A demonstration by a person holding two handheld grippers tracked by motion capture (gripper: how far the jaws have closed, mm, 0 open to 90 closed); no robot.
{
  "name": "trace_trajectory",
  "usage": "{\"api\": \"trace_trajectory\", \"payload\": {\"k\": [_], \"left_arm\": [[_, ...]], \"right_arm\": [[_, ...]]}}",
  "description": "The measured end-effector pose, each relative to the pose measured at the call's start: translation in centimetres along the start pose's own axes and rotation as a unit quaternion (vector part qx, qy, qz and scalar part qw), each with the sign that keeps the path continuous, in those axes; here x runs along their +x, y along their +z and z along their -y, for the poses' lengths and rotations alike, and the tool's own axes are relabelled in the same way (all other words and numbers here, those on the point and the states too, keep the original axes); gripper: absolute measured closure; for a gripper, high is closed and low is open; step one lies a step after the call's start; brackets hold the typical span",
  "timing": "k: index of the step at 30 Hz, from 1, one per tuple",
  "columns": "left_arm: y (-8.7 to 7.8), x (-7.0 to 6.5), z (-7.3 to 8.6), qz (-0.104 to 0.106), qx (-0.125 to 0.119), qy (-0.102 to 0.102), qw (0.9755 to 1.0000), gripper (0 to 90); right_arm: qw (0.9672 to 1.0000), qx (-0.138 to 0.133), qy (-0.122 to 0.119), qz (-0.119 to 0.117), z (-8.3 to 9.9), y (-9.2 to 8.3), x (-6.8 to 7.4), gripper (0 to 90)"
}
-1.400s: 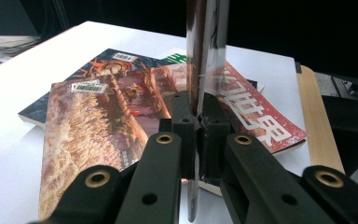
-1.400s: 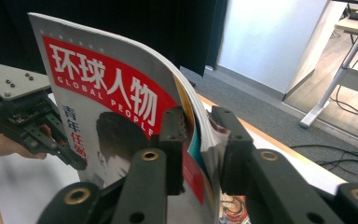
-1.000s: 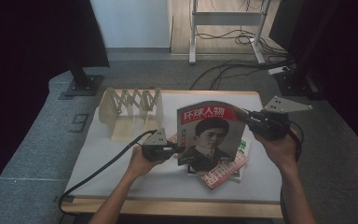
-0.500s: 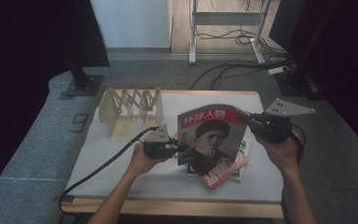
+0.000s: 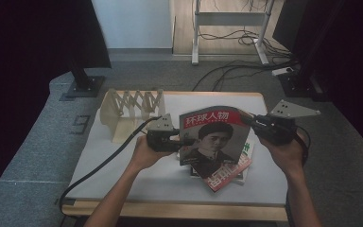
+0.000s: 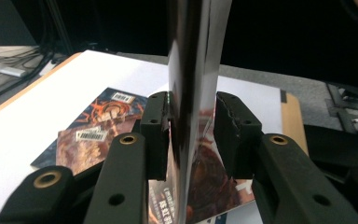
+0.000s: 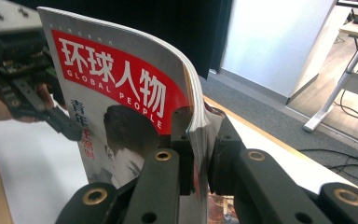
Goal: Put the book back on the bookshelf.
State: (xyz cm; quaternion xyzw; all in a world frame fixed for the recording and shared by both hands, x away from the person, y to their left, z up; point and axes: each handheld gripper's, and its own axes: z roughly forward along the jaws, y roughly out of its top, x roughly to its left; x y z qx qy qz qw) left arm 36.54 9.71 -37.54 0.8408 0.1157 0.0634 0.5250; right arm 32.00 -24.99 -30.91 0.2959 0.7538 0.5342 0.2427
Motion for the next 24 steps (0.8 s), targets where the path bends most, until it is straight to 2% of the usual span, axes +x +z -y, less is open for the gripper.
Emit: {"api": "trace_trajectory", "payload": {"k": [10,14,17,18,23,24], "left_arm": [[-0.4,0.3,-3.1,-0.006,-0.003,-0.001,1.0,63.1],[-0.7,0.6,-3.7,-0.001,-0.014,-0.007,0.9999,63.1],[-1.0,0.6,-4.3,-0.008,-0.013,0.002,0.9999,62.8],[-1.1,0.5,-4.8,-0.012,-0.013,0.01,0.9998,62.7],[-1.4,0.4,-5.7,-0.013,-0.013,0.019,0.9997,63.0],[-1.4,0.3,-6.0,-0.018,-0.01,0.027,0.9994,63.2]], "right_arm": [[1.0,0.003,0.005,-0.005,-0.1,0.0,0.0,80.9],[1.0,0.004,0.004,-0.005,-0.1,0.0,-0.1,80.7],[1.0,0.005,0.004,-0.006,-0.1,-0.1,0.0,80.6],[1.0,0.005,0.004,-0.006,-0.1,-0.1,0.0,80.6],[1.0,0.005,0.004,-0.006,0.0,-0.1,-0.1,80.6],[1.0,0.005,0.005,-0.007,0.0,-0.1,-0.1,80.6]]}}
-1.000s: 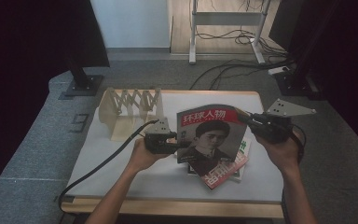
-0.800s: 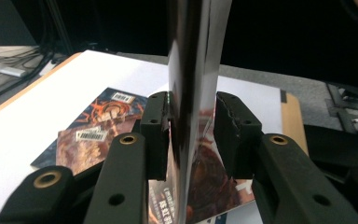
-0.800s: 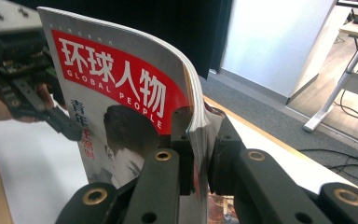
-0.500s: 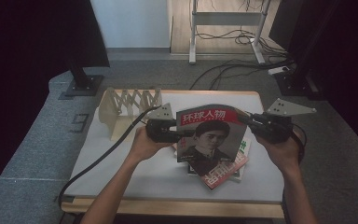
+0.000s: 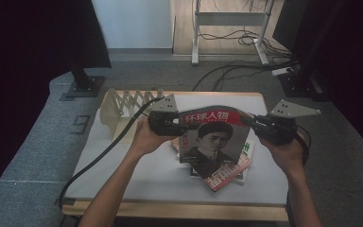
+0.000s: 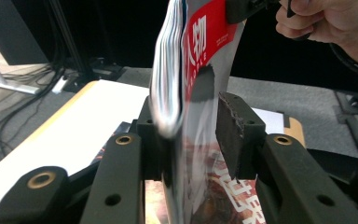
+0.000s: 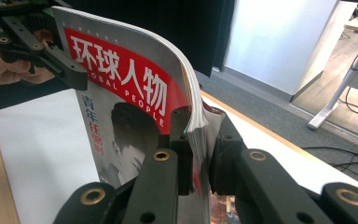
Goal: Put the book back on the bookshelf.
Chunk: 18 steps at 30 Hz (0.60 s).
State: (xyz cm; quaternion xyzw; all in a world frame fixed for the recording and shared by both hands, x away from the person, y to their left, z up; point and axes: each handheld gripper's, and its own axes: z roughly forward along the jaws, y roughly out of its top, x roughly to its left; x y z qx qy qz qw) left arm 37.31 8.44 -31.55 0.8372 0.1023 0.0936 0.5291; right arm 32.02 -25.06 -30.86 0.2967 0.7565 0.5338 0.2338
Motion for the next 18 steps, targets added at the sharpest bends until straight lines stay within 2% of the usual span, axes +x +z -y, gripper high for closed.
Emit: {"api": "trace_trajectory", "payload": {"k": [2,5,6,8,10,15,18], "left_arm": [[0.0,0.0,-0.1,-0.003,0.001,0.002,1.0,64.2],[0.0,0.1,-0.4,-0.01,0.009,0.006,0.9999,72.2],[0.1,0.1,-0.5,-0.011,0.012,0.007,0.9998,72.2],[0.1,0.0,-0.6,-0.016,0.015,0.011,0.9997,81.2],[0.1,-0.1,-0.6,-0.017,0.016,0.013,0.9996,84.8],[0.1,0.0,-0.6,-0.017,0.015,0.01,0.9997,85.9],[0.1,0.0,-0.6,-0.014,0.015,0.009,0.9997,86.0]], "right_arm": [[1.0,0.0,0.0,0.0,0.0,0.0,0.0,80.5],[1.0,0.0,0.0,0.0,0.0,0.0,0.0,80.5],[1.0,-0.001,0.001,-0.001,0.0,0.0,0.0,80.5],[1.0,-0.001,0.001,-0.001,0.1,0.0,0.0,80.2],[1.0,-0.001,0.002,0.0,0.2,0.0,-0.1,79.3],[1.0,0.0,0.006,0.002,0.5,-0.1,-0.3,77.0],[0.9999,0.005,0.009,0.011,1.1,-0.1,-0.5,73.4]]}}
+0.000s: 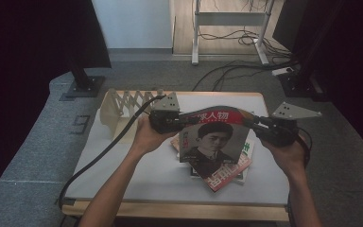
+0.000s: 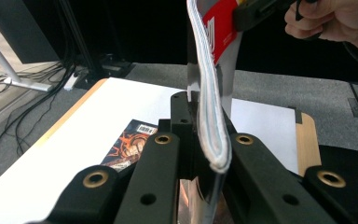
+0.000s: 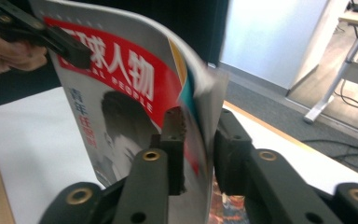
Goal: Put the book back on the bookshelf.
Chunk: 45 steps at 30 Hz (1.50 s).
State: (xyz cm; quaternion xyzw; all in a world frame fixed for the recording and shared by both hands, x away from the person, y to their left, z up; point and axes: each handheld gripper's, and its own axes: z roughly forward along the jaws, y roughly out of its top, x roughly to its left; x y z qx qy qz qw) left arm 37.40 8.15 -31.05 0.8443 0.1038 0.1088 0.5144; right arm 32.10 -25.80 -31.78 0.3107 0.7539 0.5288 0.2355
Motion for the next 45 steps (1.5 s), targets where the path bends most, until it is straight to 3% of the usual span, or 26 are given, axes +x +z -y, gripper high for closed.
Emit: {"api": "trace_trajectory", "payload": {"k": [8,10,15,16,26,28,30,33,36,40,43,45], "left_arm": [[0.0,-0.2,0.1,-0.001,-0.002,0.004,1.0,85.9],[0.1,-0.3,0.1,-0.002,-0.002,0.006,1.0,85.8],[0.1,-0.4,0.1,-0.004,-0.001,0.01,0.9999,85.9],[0.1,-0.4,0.1,-0.003,-0.001,0.011,0.9999,85.9],[-0.2,-0.3,0.0,0.0,0.005,0.012,0.9999,85.9],[-0.2,-0.2,0.0,0.0,0.005,0.012,0.9999,85.9],[-0.3,-0.3,0.0,-0.001,0.007,0.012,0.9999,85.9],[-0.4,-0.3,0.0,-0.002,0.01,0.014,0.9998,85.8],[-0.6,-0.5,0.0,-0.009,0.016,0.024,0.9995,85.2],[-0.8,-0.4,-0.1,-0.006,0.022,0.019,0.9996,85.4],[-0.9,-0.4,-0.1,-0.005,0.026,0.015,0.9995,85.7],[-0.9,-0.4,-0.1,-0.005,0.028,0.014,0.9995,85.8]], "right_arm": [[0.9995,0.014,0.02,0.02,2.2,-0.5,-1.0,64.1],[0.9986,0.023,0.021,0.043,3.3,-0.7,-1.2,55.9],[0.9964,0.034,0.032,0.071,5.0,-0.8,-1.5,46.2],[0.9946,0.045,0.031,0.088,6.0,-0.7,-1.6,41.6],[0.9861,0.089,0.054,0.13,9.9,0.0,-2.4,24.2],[0.9831,0.1,0.058,0.142,10.8,0.3,-2.5,15.8],[0.9791,0.112,0.062,0.158,11.8,0.5,-2.6,13.6],[0.9762,0.121,0.074,0.164,13.0,0.8,-2.9,11.6],[0.9707,0.141,0.092,0.171,15.0,1.4,-3.3,0.4],[0.9674,0.153,0.1,0.175,16.4,1.7,-3.5,0.0],[0.9627,0.168,0.11,0.181,18.0,1.8,-3.7,0.0],[0.9618,0.172,0.112,0.182,18.4,1.9,-3.8,0.0]]}}
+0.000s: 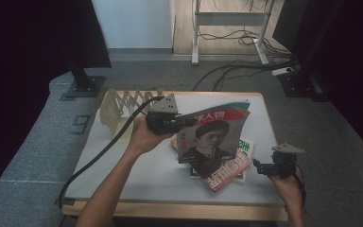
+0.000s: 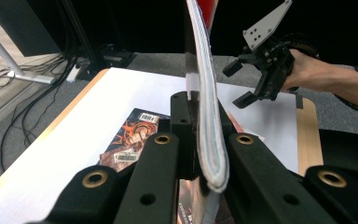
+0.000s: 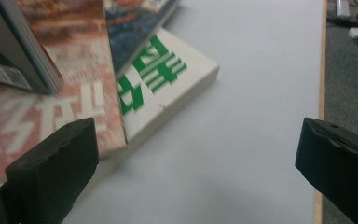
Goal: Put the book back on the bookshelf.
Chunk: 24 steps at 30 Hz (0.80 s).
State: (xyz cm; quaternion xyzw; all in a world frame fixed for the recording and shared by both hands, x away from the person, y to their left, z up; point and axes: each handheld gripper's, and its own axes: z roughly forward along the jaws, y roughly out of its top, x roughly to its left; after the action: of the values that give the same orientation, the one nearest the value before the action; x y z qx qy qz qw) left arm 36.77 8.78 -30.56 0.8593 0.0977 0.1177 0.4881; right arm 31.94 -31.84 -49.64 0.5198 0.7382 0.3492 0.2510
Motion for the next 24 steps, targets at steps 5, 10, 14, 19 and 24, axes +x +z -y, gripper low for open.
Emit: {"api": "trace_trajectory", "payload": {"k": [5,10,14,19,24], "left_arm": [[0.0,0.0,0.0,0.0,0.002,-0.003,1.0,85.8],[0.1,0.1,-0.1,-0.007,0.002,-0.014,0.9999,85.9],[0.1,0.2,-0.1,-0.007,0.003,-0.021,0.9998,85.9],[0.0,0.4,-0.1,-0.007,0.004,-0.035,0.9993,86.2],[-0.3,0.5,-0.2,-0.01,0.007,-0.04,0.9991,86.3]], "right_arm": [[0.9998,0.019,0.001,0.003,1.4,0.9,-0.1,0.0],[0.9993,0.037,0.003,0.002,2.5,2.0,0.0,0.0],[0.9991,0.041,0.008,-0.002,3.3,2.5,0.1,0.0],[0.9992,0.04,0.008,0.001,3.3,2.4,0.3,0.2],[0.9992,0.04,0.009,0.001,3.4,2.5,0.3,0.2]]}}
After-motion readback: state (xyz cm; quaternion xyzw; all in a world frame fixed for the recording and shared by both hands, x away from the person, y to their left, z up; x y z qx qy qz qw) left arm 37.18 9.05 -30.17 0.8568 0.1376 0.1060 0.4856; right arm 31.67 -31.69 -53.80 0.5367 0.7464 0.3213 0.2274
